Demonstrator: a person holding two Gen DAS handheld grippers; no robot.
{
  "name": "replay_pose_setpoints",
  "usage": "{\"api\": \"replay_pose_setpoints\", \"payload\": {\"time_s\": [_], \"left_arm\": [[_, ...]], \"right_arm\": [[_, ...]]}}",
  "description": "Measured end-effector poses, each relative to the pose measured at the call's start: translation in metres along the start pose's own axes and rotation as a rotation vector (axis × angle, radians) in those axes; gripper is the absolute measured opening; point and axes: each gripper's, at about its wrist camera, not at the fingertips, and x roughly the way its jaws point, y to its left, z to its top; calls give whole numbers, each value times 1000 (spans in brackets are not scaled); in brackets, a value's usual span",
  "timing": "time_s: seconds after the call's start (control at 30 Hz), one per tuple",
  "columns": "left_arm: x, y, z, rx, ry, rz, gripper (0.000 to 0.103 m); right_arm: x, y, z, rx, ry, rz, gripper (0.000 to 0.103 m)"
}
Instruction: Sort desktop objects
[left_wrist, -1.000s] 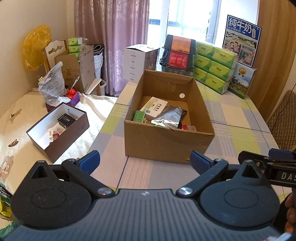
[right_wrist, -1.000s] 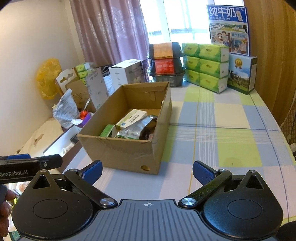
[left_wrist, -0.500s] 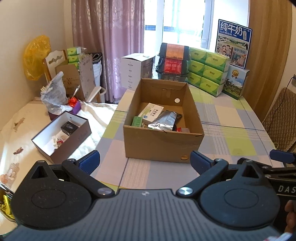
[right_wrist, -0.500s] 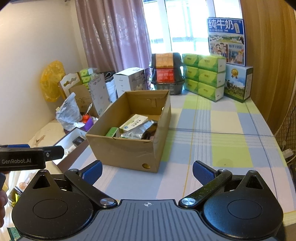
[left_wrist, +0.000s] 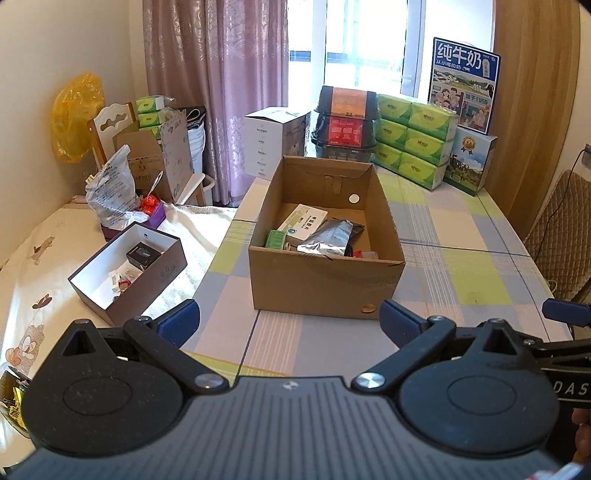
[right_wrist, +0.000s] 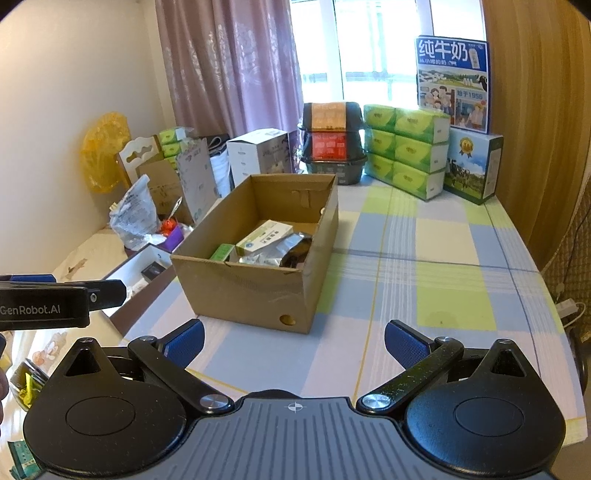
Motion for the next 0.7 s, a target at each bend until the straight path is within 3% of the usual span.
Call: {"api": "replay_pose_setpoints", "payload": {"time_s": [0.7], "left_arm": [[10, -9, -7, -1, 32, -15, 102]], "right_arm": [[7, -10, -5, 25, 30, -2, 101]]}}
